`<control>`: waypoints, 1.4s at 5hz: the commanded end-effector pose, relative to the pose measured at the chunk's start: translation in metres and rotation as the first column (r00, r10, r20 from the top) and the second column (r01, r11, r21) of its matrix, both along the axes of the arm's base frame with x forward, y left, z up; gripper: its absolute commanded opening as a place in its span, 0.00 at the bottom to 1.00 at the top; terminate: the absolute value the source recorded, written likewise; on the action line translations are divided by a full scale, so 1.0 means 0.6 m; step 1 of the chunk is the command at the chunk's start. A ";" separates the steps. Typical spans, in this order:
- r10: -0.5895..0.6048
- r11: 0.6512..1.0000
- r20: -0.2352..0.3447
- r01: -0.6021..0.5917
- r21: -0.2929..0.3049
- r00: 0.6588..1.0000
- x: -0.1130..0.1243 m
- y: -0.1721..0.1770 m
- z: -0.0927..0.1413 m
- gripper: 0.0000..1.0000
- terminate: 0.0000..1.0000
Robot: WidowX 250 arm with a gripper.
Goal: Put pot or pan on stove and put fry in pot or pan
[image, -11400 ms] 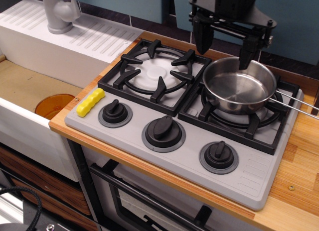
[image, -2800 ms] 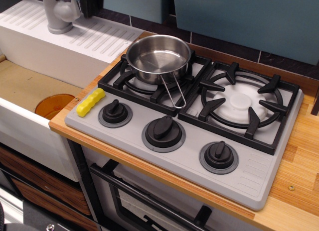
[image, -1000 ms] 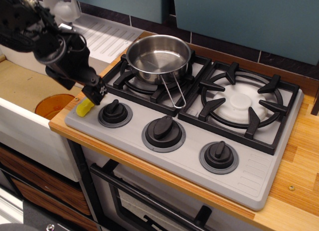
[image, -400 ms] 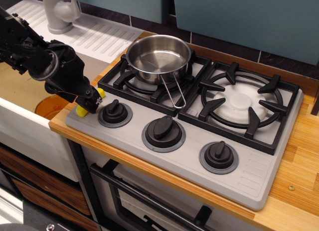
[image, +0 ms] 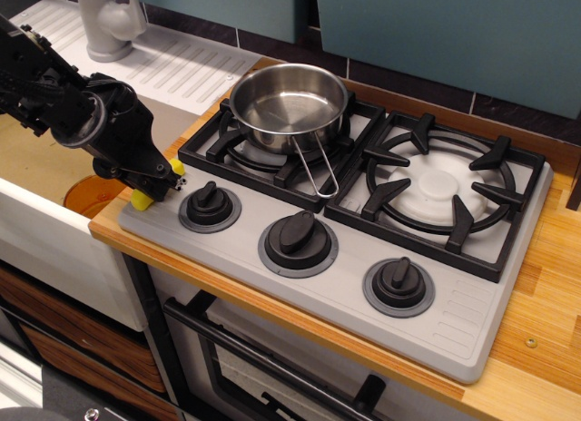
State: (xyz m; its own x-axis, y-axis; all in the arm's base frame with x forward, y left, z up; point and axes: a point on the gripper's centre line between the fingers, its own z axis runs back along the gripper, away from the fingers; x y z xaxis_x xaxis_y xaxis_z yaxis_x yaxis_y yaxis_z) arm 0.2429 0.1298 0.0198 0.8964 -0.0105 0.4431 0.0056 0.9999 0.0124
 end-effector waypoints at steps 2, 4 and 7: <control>0.017 1.000 -0.058 -0.017 -0.001 0.998 0.004 -0.001 0.094 0.00 0.00; 0.045 0.999 -0.123 -0.043 0.022 0.991 0.022 -0.001 0.206 0.00 0.00; 0.067 0.994 -0.142 -0.078 -0.074 0.988 0.124 -0.046 0.248 0.00 0.00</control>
State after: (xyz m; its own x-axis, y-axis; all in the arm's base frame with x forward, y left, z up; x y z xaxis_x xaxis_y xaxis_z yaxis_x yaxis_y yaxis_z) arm 0.3093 0.1022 0.1495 0.9623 0.0940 0.2553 -0.0741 0.9935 -0.0865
